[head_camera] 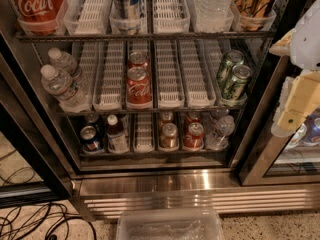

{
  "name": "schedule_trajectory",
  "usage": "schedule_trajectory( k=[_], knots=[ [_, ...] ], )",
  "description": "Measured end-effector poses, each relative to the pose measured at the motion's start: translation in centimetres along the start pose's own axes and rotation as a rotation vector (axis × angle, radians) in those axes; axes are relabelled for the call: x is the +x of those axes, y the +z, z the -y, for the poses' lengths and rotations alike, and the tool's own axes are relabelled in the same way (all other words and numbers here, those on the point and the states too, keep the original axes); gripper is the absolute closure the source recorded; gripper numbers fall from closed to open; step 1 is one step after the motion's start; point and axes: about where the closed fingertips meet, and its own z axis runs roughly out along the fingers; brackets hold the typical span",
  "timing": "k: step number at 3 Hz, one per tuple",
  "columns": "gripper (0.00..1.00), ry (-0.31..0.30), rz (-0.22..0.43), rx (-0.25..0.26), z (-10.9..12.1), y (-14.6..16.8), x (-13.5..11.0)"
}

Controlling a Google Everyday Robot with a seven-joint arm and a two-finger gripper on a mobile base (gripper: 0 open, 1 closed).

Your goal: Pick coke can from bottom shelf of fridge

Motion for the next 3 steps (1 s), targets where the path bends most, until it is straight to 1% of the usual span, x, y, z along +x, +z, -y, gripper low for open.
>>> schedule_trajectory(
  k=[1,2,3],
  knots=[
    [0.0,0.0,0.0,0.0,0.0,0.0,0.0],
    [0.0,0.053,0.06,-0.049,0.5,0.2,0.5],
    [0.0,0.103,0.063,-0.126,1.0,1.4,0.9]
  ],
)
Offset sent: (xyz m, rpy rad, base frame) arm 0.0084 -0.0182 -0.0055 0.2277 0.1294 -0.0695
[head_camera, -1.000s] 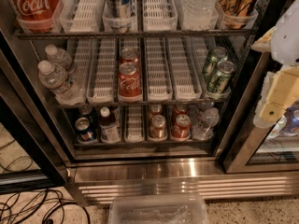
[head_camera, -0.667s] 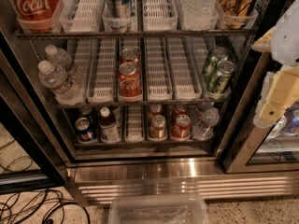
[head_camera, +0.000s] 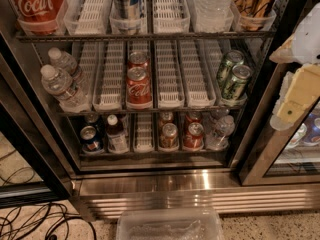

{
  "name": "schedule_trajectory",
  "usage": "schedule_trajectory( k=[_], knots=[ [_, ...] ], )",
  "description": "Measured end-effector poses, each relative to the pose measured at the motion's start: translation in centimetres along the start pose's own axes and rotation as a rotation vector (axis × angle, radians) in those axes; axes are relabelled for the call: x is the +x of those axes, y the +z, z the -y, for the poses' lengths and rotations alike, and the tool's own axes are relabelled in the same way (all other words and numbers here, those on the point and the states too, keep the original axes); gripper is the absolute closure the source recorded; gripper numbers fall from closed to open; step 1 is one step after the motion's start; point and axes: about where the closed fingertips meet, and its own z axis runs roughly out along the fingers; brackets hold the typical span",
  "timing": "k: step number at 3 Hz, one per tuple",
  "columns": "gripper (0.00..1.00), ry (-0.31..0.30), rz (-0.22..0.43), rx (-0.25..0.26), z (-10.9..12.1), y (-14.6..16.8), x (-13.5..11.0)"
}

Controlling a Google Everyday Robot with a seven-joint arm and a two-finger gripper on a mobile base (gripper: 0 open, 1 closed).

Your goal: Pick coke can from bottom shelf of fridge

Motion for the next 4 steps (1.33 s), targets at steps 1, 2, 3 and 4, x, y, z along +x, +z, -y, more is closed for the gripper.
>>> schedule_trajectory(
  k=[1,2,3,4],
  knots=[
    [0.0,0.0,0.0,0.0,0.0,0.0,0.0],
    [0.0,-0.009,-0.006,0.008,-0.7,1.7,0.5],
    [0.0,0.002,0.014,-0.014,-2.7,5.8,2.2],
    [0.0,0.012,0.04,-0.066,-5.6,11.5,4.6]
  ],
)
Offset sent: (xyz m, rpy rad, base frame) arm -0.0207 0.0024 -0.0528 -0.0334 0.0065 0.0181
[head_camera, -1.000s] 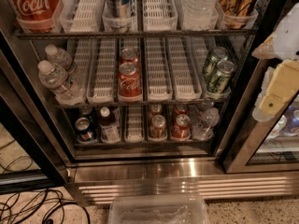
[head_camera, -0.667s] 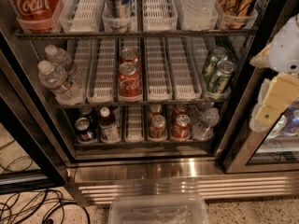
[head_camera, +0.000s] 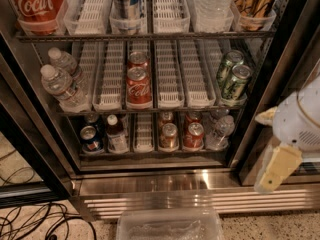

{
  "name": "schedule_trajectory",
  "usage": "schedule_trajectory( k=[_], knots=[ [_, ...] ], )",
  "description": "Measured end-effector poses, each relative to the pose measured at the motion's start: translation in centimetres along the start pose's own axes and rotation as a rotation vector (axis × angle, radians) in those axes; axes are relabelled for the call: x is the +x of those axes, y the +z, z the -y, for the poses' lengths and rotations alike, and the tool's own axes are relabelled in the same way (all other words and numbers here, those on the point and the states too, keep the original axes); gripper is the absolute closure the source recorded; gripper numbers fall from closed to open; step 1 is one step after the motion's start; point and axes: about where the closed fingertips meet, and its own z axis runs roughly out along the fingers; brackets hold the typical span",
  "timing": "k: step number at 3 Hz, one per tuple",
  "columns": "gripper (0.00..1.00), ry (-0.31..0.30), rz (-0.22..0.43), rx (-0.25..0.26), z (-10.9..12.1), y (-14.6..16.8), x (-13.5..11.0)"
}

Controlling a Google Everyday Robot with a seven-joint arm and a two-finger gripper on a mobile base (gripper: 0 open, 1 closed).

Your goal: Pick coke can from bottom shelf of fridge

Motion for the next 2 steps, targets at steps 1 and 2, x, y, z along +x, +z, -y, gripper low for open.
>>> schedule_trajectory(
  k=[1,2],
  knots=[
    [0.0,0.005,0.024,-0.054,-2.1,4.6,1.4],
    [0.0,-0.043,0.07,-0.084,-5.4,11.2,1.2]
  ],
)
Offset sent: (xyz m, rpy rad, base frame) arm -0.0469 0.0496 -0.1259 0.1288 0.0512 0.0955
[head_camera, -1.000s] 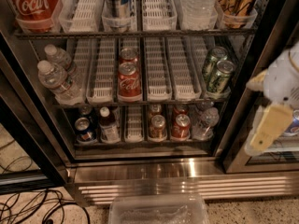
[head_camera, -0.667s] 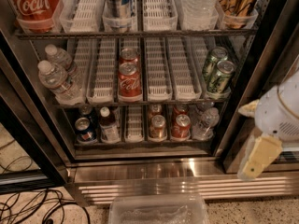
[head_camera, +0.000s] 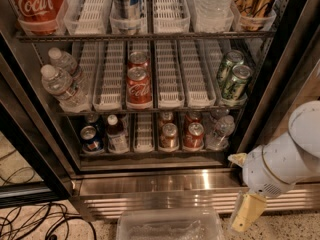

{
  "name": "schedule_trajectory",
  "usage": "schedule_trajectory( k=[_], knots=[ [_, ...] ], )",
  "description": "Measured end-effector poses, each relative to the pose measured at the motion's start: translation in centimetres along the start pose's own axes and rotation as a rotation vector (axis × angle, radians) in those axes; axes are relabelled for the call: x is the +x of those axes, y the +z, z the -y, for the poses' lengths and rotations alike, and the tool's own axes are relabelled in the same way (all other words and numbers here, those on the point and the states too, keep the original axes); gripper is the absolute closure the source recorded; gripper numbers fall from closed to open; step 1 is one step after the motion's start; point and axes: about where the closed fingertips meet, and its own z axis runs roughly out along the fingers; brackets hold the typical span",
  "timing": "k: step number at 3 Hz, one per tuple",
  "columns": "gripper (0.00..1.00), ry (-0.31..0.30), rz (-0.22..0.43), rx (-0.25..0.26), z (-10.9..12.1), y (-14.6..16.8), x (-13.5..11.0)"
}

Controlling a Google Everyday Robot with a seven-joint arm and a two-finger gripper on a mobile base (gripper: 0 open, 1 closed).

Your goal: Pick coke can from bottom shelf of fridge

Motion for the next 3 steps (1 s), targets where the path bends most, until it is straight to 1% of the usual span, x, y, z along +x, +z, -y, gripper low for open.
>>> schedule_trajectory(
  k=[1,2,3],
  knots=[
    [0.0,0.0,0.0,0.0,0.0,0.0,0.0],
    [0.0,0.003,0.024,-0.005,0.0,0.4,-0.2],
    [0.0,0.052,0.077,0.033,0.5,1.9,-0.7]
  ],
)
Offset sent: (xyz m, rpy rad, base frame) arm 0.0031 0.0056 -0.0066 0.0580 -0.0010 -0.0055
